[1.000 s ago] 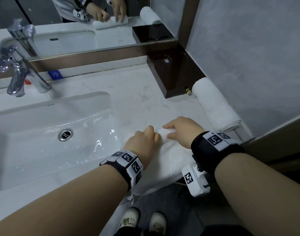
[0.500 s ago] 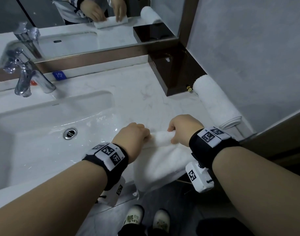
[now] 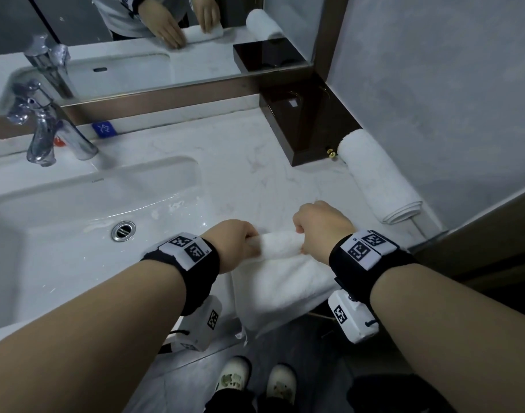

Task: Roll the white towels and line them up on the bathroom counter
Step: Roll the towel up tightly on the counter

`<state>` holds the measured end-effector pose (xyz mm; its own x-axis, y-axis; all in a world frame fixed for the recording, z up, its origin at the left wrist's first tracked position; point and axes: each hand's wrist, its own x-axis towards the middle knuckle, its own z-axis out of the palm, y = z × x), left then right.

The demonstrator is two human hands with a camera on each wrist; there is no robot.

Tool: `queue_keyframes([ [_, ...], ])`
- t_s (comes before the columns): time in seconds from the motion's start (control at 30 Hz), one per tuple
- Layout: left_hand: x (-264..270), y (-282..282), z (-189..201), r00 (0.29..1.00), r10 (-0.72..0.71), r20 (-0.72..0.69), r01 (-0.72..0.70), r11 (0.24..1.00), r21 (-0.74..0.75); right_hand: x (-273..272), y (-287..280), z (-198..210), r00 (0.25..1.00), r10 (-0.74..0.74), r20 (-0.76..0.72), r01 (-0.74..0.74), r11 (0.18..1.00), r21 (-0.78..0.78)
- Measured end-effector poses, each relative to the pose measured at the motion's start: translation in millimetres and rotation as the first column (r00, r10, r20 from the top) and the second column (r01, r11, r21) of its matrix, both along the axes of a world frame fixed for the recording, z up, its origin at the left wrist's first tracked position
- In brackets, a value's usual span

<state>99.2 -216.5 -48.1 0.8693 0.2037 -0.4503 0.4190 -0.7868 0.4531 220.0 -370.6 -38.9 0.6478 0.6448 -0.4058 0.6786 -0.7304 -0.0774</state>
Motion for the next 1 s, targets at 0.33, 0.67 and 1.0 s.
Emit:
queue_keyframes([
  [0.33,-3.5,-8.8,-9.2,1.000,-0.006,-0.003,0.006,0.997,0.076,-9.2,-26.8,-2.0,0.992,-0.039,-0.122,0.064,0.977,0.202],
  [0.67,-1.5,-5.8,-14.2,0.991,-0.128,0.043,0.118,0.975,0.191,1.2,-22.9,10.9,0.959,-0.116,-0.260,0.172,0.963,0.206],
  [1.0,10.5,19.5,-13.1,0.984,-0.161,0.079,0.124,0.930,0.345,12.8,11.6,20.2,0.964,-0.090,-0.250,0.137,0.975,0.175],
])
